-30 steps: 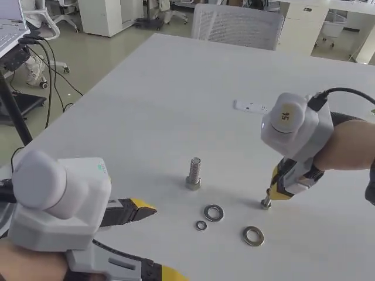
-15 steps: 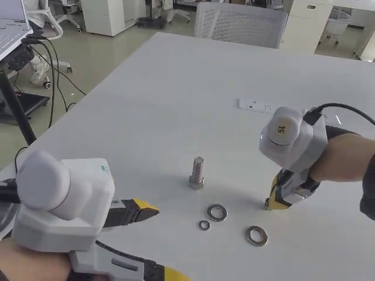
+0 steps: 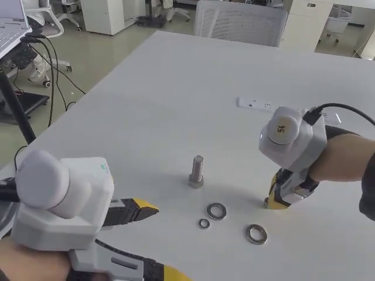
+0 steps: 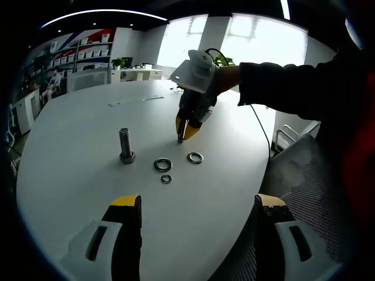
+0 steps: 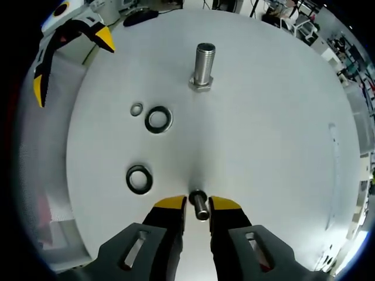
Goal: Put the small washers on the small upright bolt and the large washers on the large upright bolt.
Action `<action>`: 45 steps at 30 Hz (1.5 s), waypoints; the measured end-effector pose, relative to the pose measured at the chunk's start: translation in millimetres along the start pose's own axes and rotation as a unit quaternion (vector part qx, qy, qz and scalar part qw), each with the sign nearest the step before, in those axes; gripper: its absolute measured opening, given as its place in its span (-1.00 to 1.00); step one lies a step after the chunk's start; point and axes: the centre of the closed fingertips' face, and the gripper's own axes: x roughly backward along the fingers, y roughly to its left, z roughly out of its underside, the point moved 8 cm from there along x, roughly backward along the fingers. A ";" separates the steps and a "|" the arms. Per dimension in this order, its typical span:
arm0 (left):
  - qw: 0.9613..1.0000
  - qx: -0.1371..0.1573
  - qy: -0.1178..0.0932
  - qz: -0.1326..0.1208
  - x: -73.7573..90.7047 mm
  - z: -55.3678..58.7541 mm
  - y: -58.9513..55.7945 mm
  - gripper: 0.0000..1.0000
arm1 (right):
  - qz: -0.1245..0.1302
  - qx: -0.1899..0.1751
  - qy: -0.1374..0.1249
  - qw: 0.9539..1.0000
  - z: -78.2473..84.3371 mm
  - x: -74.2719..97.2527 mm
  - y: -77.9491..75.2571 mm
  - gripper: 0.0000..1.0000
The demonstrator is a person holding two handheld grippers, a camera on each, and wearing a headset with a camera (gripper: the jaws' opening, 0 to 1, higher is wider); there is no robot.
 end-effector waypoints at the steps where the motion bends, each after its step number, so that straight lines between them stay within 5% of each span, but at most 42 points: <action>1: 1.000 0.000 0.000 0.000 -0.1 0.1 0.0 0.57 | 0.001 0.000 -0.001 1.000 0.6 0.4 0.2 -0.67; 23: 1.000 -0.007 -0.001 0.004 -2.5 -0.2 -5.0 0.56 | 0.020 -0.032 -0.014 0.999 26.9 18.7 9.8 -0.62; 45: 1.000 -0.017 -0.005 0.009 -1.5 -3.9 -7.2 0.56 | 0.018 -0.044 -0.022 0.999 37.1 27.1 48.1 -0.61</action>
